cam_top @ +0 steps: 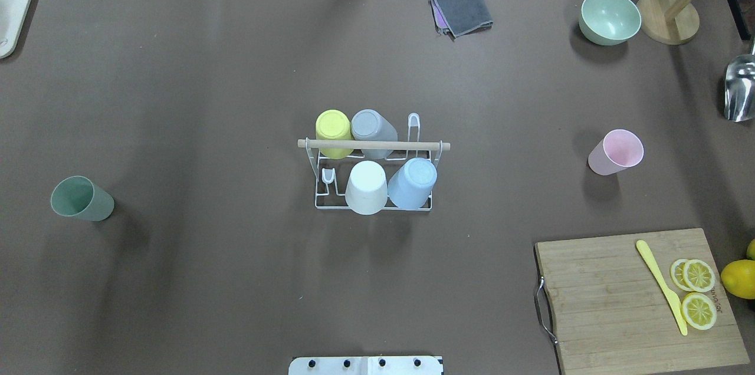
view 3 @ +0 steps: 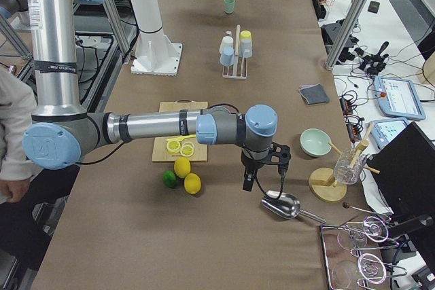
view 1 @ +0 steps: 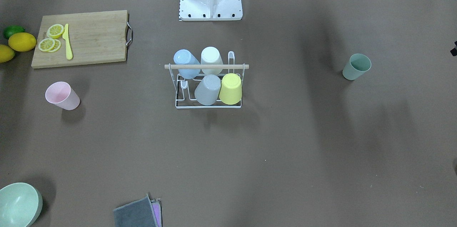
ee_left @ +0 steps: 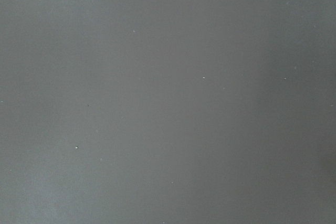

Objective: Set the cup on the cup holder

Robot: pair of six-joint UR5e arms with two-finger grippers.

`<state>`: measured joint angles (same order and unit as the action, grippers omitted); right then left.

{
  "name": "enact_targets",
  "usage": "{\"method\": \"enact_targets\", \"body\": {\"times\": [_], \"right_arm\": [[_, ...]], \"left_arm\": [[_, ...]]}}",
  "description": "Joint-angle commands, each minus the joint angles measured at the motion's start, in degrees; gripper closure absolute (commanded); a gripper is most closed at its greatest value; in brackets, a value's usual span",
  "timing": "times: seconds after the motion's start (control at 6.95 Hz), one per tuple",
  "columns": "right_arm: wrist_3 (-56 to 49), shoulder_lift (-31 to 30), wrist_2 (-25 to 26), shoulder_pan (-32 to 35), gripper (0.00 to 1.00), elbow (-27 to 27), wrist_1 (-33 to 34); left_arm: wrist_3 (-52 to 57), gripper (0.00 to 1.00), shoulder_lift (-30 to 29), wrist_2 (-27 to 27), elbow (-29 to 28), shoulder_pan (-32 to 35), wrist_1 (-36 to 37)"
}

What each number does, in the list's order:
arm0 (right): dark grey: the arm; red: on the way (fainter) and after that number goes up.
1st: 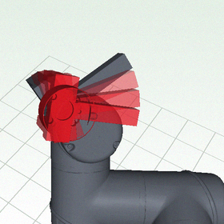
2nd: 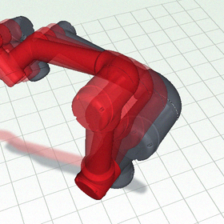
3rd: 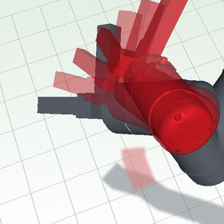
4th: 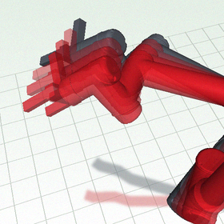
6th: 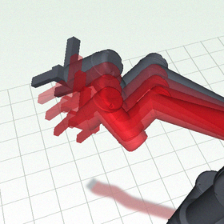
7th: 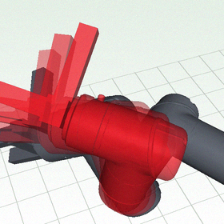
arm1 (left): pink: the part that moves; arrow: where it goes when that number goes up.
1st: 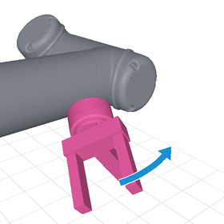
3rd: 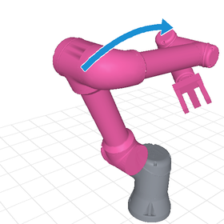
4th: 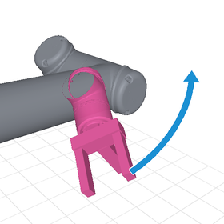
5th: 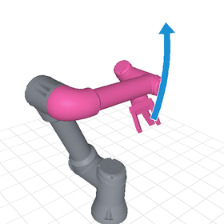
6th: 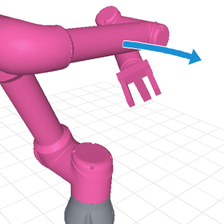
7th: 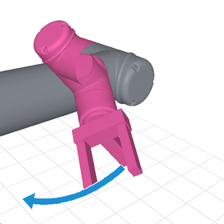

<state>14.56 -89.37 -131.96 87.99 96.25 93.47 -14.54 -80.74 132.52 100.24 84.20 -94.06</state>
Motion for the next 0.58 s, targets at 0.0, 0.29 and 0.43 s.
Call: {"method": "enact_targets", "body": {"times": [0.0, 0.29, 0.43], "right_arm": [[0.3, 0.6, -1.3, 0.0, 0.00, 0.0, 0.7], [1.3, 1.9, -1.5, -4.8, 0.01, -0.2, 0.8], [4.7, 2.0, -3.7, -6.0, 0.01, -0.1, 0.7]], "left_arm": [[11.4, 0.04, 0.3, -0.1, -3.4, 1.6, 1.8], [11.6, 0.03, -2.3, 0.4, -5.1, 3.9, 7.9], [11.5, 0.03, -2.5, 0.1, -3.9, 4.1, 7.6]]}}
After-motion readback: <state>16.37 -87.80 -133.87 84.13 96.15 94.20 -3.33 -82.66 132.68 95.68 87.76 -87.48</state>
